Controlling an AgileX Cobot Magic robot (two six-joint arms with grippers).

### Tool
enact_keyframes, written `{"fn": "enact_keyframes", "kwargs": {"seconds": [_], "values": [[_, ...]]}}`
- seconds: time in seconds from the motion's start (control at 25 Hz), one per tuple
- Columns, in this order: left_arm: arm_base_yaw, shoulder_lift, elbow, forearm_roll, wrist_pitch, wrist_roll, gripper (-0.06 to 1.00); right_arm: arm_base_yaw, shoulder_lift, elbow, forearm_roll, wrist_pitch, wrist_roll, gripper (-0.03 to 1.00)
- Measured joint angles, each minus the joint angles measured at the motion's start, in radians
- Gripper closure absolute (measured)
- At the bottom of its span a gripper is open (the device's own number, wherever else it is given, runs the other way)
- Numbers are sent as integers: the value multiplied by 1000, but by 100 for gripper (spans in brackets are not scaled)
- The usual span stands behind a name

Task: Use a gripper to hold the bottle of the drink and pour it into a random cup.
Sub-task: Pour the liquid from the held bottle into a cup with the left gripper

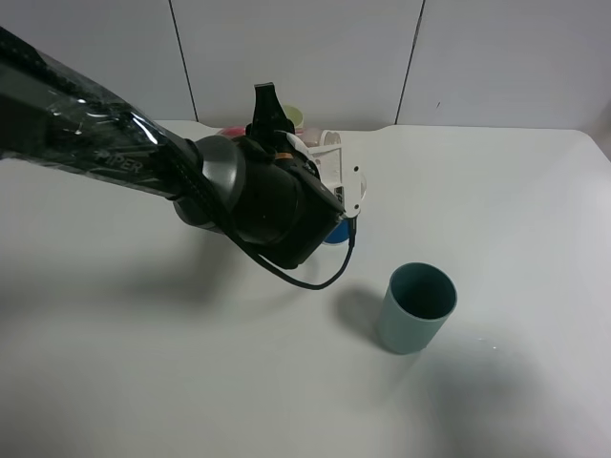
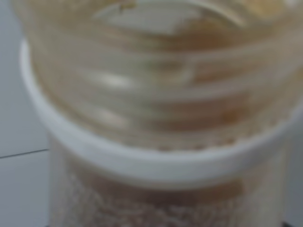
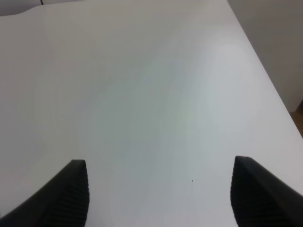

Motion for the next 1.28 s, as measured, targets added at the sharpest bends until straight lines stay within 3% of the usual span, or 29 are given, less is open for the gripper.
{"fn": "enact_keyframes", "kwargs": {"seconds": [1.28], "values": [[0,0,0,49,-34,42,58,0,0,0,0,0,0,33]]}}
